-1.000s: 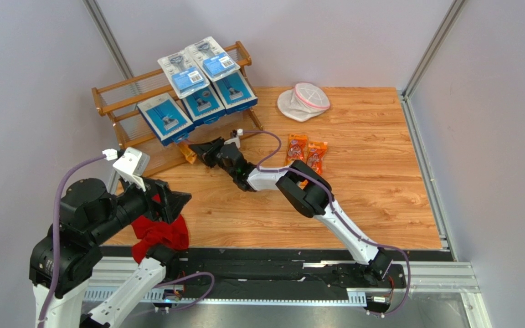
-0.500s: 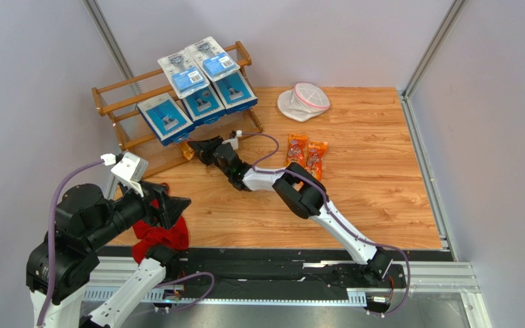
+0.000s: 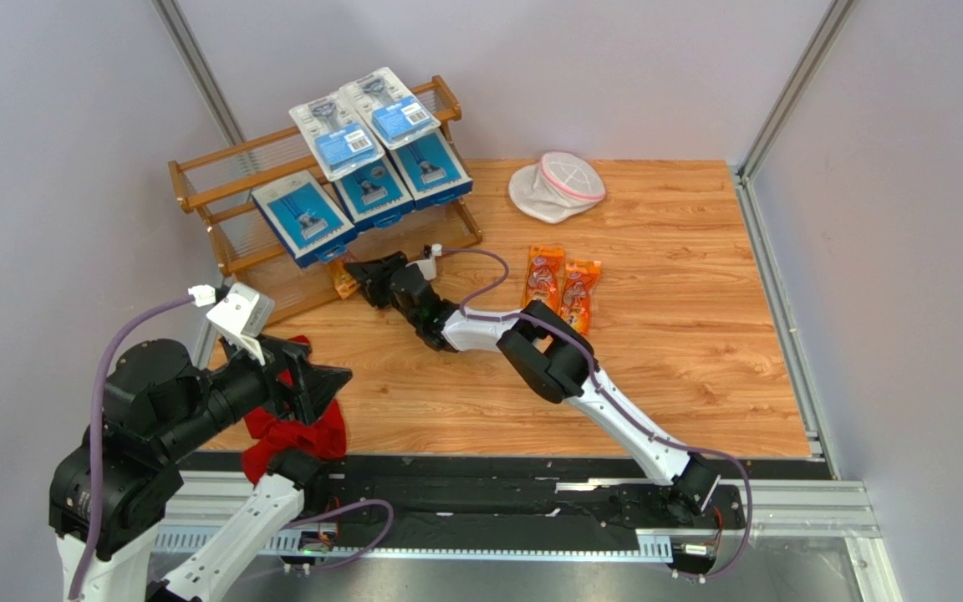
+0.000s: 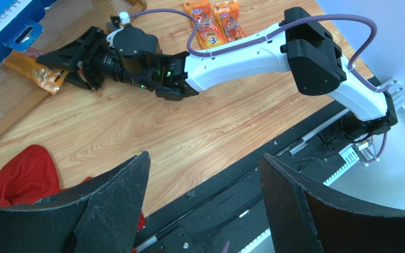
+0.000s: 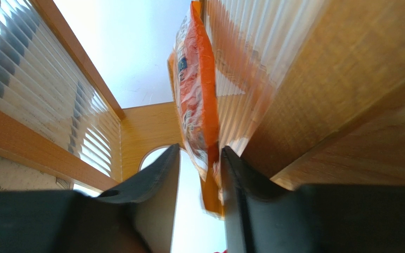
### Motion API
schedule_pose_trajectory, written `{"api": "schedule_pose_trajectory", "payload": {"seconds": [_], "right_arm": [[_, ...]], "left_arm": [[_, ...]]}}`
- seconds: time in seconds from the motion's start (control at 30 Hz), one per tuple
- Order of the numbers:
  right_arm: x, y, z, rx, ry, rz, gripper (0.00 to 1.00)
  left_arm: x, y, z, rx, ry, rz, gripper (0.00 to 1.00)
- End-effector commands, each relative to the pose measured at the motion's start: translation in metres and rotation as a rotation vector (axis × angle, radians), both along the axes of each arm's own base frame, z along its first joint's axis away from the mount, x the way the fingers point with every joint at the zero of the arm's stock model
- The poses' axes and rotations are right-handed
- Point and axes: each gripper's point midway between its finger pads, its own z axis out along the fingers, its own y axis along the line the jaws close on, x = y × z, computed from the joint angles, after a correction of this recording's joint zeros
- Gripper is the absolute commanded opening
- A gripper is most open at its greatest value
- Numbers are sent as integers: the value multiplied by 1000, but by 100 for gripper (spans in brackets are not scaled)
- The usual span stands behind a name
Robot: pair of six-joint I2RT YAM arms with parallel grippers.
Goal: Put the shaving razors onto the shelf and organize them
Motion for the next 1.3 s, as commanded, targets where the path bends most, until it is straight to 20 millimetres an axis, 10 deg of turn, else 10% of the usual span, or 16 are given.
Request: {"api": "schedule_pose_trajectory", "payload": {"seconds": [0.0, 0.27, 1.27], "right_arm": [[-2, 6, 6, 27, -10, 5, 41], [-9, 9, 18, 62, -20, 55, 60], [-47, -13, 40, 31, -26, 134, 70]], "left_arm": [[0, -1, 0, 5, -15, -10, 84], [1, 0, -3, 6, -11, -7, 84], [-2, -1, -12, 0, 9, -9, 84]]}}
